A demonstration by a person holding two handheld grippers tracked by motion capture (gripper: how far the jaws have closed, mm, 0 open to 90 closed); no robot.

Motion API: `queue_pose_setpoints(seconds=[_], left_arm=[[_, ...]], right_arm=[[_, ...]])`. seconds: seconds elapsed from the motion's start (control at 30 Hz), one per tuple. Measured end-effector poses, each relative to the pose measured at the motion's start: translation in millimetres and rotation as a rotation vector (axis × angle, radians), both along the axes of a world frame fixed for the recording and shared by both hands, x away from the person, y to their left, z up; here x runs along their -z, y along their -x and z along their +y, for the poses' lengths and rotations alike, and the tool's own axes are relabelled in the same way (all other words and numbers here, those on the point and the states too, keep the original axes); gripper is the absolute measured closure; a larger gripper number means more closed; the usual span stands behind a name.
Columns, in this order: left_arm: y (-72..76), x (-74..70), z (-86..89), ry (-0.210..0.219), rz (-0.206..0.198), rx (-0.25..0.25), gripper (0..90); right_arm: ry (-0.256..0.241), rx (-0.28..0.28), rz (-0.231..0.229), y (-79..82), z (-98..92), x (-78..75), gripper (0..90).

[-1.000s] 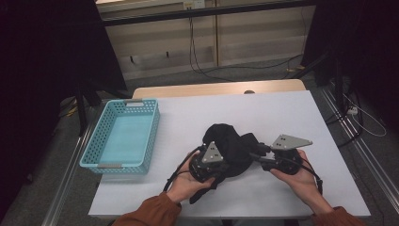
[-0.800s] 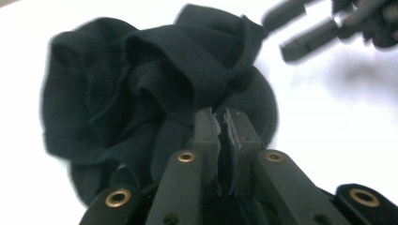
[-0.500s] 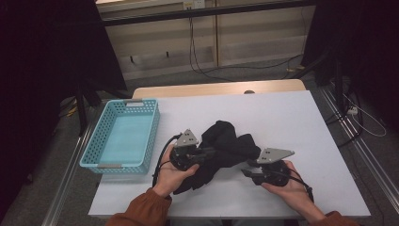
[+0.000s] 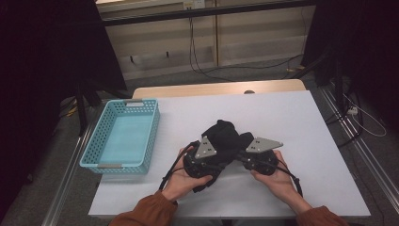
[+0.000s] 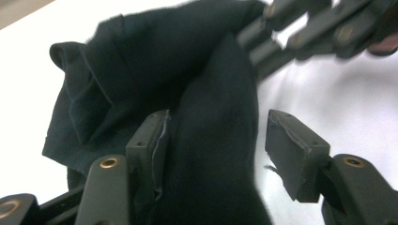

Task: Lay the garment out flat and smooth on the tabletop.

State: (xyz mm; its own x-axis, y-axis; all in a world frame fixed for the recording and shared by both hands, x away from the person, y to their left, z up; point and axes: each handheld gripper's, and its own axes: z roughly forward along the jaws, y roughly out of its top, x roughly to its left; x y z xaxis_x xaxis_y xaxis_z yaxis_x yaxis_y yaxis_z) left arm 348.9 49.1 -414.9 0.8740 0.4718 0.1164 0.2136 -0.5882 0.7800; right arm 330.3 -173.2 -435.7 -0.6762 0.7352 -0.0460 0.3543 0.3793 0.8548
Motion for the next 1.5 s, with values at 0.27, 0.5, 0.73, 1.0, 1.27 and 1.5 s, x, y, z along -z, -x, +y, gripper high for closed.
queue_pose_setpoints(seconds=[0.27, 0.5, 0.73, 1.0, 1.27, 1.5], left_arm=[[-13.4, -10.9, 21.3, 0.163, 0.090, -0.017, 78.7], [-15.3, -18.8, 27.6, 0.238, 0.127, -0.001, 78.7], [-15.7, -18.5, 27.8, 0.231, 0.124, 0.002, 78.8], [-16.4, -17.2, 35.1, 0.230, 0.134, -0.007, 78.8], [-14.9, -17.1, 38.2, 0.225, 0.137, -0.013, 78.9], [-16.4, -14.5, 43.3, 0.218, 0.149, -0.025, 79.1]], right_arm=[[-0.048, -0.087, 0.073, 7.3, 9.4, 7.2, 64.9], [-0.007, -0.169, 0.102, 8.4, 38.4, 18.5, 52.5], [-0.014, -0.213, 0.140, 0.0, 60.8, 28.2, 54.5], [0.017, -0.136, 0.115, 5.7, 47.7, 20.5, 87.3], [0.015, -0.027, 0.114, 26.8, -12.7, 7.5, 87.6], [-0.015, 0.114, 0.095, 42.8, -71.3, -2.4, 87.6]])
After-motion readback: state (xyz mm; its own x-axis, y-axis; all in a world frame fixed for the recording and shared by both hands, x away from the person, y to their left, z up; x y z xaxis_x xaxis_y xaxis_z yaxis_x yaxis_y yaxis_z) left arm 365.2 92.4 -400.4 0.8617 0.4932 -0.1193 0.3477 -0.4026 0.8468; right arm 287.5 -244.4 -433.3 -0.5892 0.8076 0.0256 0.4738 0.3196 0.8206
